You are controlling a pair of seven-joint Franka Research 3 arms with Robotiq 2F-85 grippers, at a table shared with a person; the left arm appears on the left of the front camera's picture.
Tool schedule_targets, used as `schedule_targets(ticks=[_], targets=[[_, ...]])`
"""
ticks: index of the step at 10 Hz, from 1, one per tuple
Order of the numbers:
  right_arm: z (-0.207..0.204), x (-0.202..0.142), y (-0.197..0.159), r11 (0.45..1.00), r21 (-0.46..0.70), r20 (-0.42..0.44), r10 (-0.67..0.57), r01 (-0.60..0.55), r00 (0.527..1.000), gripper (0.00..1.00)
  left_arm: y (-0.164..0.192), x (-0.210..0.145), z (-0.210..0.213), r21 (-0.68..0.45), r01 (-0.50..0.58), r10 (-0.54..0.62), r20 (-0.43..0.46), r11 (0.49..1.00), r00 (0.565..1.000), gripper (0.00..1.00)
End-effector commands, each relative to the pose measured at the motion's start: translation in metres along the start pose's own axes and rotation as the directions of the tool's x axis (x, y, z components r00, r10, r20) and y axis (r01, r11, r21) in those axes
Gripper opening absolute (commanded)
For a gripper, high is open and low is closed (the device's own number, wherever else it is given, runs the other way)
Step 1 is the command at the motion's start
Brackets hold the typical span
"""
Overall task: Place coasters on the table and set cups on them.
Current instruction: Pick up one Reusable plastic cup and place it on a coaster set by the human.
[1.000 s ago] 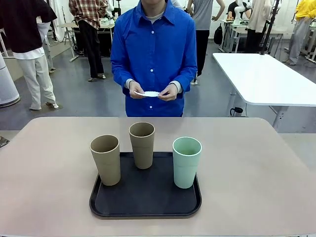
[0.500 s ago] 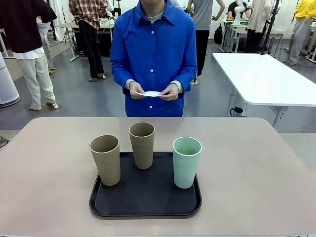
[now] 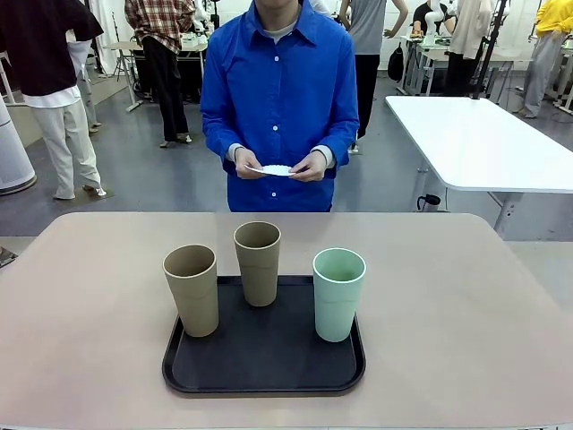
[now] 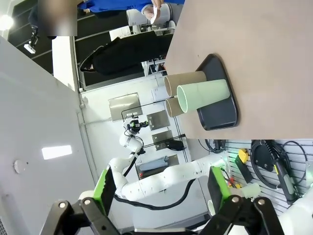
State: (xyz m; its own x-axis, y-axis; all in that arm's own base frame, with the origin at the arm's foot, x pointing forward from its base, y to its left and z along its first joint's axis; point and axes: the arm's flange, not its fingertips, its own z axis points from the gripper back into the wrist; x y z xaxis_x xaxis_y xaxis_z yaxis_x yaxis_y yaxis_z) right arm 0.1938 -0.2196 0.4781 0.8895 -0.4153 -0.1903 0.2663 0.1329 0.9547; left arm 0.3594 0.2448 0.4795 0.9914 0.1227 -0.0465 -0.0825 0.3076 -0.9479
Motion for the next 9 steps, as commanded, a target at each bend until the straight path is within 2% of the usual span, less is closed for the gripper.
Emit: schedule_targets(ticks=[1,9], targets=[[0.0015,-0.0002,-0.0006,1.000,0.002,0.007,-0.004,0.004,1.000,1.00,0.0002,-0.0012,0.0022,-0.006,0.001,-0.001,0.006,1.000,1.000,1.00],[0.0015,-0.0002,-0.0006,1.000,0.002,0.007,-0.004,0.004,1.000,1.00,0.0002,-0.0012,0.0022,-0.006,0.001,-0.001,0.006,1.000,1.000,1.00]])
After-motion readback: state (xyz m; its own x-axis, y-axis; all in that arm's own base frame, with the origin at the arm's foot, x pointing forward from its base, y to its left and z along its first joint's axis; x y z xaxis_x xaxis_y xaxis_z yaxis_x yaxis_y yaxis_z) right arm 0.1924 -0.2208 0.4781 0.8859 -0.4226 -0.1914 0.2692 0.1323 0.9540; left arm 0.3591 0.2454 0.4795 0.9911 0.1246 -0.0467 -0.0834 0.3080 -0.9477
